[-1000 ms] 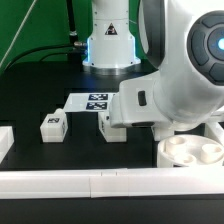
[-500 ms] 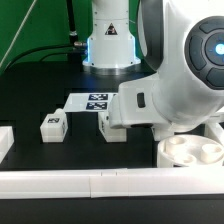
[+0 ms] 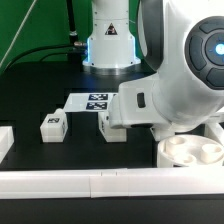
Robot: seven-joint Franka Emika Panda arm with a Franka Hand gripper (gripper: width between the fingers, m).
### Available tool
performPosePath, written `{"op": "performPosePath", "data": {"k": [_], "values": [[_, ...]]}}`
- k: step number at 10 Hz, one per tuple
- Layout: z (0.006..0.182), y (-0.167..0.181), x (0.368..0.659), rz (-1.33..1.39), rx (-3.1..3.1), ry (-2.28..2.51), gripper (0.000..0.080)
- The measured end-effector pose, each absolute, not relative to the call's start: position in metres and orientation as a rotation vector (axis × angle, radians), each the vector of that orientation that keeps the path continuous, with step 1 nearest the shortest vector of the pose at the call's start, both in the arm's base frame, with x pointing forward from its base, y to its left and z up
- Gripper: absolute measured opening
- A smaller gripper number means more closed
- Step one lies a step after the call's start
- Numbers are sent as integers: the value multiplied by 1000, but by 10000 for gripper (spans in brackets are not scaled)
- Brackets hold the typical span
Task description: Assemble stool
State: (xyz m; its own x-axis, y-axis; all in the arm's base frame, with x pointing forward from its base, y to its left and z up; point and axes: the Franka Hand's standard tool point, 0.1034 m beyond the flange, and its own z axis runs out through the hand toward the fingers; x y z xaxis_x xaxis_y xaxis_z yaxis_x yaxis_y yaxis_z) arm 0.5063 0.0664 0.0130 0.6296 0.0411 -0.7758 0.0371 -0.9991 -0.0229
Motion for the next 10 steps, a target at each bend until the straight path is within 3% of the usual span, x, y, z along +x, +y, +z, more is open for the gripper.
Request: {"op": "performPosePath", "data": {"k": [2, 6, 8, 10], "values": [[16, 67, 508, 1340, -2825, -78, 336], [101, 66, 546, 1159, -2749, 3, 337], [101, 65, 567, 961, -2830, 16, 337], [101, 63, 568, 730, -2908, 41, 337]]}}
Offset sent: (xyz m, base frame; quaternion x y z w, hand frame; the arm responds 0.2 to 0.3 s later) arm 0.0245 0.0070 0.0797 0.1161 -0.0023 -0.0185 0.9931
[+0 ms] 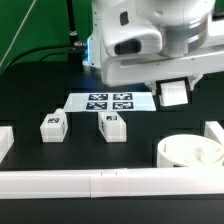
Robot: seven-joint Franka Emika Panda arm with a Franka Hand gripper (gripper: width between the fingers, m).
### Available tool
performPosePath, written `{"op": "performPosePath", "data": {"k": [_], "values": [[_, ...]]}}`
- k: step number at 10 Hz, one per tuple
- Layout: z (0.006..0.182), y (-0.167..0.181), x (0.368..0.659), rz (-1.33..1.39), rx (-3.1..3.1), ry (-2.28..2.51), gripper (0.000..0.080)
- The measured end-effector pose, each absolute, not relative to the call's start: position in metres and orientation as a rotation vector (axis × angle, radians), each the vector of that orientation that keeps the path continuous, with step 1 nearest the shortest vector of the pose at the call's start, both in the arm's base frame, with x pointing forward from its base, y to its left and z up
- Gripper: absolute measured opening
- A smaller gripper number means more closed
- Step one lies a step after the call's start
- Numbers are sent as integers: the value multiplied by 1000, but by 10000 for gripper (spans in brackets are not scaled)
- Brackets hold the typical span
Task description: Assemble stool
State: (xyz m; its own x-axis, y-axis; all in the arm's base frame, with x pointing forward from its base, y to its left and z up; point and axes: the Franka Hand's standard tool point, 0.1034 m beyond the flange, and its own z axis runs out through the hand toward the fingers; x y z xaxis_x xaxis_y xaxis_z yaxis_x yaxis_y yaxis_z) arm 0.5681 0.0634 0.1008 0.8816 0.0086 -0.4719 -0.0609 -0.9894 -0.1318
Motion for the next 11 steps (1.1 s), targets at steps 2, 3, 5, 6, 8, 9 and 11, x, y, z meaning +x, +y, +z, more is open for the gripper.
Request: {"op": "performPosePath", "data": {"k": [2, 3, 5, 6, 8, 9, 11], "values": [[109, 61, 581, 541, -2944, -32, 337], [130, 59, 595, 421, -2973, -105, 337], [134, 63, 602, 131, -3022, -112, 337], [132, 61, 604, 64, -3029, -104, 337], [131, 59, 610, -117, -3040, -97, 337], [133, 60, 619, -265, -3042, -144, 337], [135, 86, 634, -511, -3031, -273, 337]]}}
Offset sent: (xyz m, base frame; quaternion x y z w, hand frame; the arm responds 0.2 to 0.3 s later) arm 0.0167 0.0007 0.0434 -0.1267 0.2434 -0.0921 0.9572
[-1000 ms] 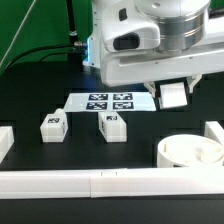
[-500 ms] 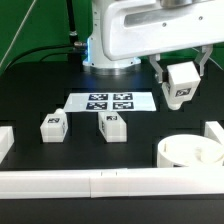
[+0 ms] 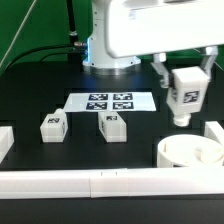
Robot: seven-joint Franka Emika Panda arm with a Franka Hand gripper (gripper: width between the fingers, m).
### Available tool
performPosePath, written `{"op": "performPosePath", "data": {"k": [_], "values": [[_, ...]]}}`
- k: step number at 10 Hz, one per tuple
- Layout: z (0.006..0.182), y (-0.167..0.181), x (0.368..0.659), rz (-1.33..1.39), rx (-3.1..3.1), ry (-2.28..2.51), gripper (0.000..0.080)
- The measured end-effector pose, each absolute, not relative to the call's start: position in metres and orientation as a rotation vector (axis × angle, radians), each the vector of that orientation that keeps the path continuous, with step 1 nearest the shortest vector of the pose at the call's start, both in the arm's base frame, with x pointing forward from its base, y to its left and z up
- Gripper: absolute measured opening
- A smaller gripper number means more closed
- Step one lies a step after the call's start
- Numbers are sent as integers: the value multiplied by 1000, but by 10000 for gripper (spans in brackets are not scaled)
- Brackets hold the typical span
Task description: Assemble stool
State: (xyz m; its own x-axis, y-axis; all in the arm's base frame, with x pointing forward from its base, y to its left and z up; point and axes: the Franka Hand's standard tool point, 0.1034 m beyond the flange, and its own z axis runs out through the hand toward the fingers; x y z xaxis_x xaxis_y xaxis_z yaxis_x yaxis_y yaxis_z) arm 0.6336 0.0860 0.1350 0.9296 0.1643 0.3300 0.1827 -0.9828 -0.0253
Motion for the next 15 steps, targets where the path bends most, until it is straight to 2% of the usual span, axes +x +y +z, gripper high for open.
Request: {"op": "performPosePath", "data": {"k": [1, 5, 7, 11, 15], "values": [[129, 87, 634, -638, -3005, -258, 337], [123, 83, 632, -641, -3024, -382, 337], [130, 86, 642, -646, -3035, -489, 337], [128, 85, 639, -639, -3036, -481, 337], [111, 67, 648, -621, -3046, -482, 337]]}}
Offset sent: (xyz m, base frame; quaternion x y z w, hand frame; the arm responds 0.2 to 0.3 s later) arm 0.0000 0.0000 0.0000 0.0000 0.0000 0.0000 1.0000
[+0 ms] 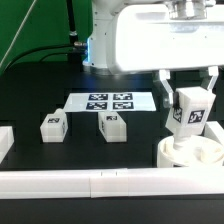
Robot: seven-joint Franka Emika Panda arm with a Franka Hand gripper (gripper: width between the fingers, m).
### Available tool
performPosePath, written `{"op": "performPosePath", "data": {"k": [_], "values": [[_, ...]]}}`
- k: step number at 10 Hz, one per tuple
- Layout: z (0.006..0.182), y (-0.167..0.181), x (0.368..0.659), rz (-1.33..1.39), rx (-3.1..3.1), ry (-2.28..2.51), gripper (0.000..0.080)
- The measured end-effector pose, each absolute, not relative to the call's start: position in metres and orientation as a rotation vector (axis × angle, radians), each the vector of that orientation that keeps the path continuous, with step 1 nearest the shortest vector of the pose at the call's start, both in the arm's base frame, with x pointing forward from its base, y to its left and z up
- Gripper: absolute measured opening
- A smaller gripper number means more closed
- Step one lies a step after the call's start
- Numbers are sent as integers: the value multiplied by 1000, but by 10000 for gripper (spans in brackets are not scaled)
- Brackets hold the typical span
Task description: Assemble stool
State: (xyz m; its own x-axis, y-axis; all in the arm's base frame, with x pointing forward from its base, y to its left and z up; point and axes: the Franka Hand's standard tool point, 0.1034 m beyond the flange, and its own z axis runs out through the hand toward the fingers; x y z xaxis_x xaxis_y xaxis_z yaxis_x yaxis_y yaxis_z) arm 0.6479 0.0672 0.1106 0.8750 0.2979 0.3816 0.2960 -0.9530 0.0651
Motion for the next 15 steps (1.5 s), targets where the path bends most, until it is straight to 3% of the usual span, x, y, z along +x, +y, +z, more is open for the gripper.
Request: {"op": "performPosePath", "data": {"k": [15], "values": [[89, 73, 645, 525, 3070, 476, 337]]}}
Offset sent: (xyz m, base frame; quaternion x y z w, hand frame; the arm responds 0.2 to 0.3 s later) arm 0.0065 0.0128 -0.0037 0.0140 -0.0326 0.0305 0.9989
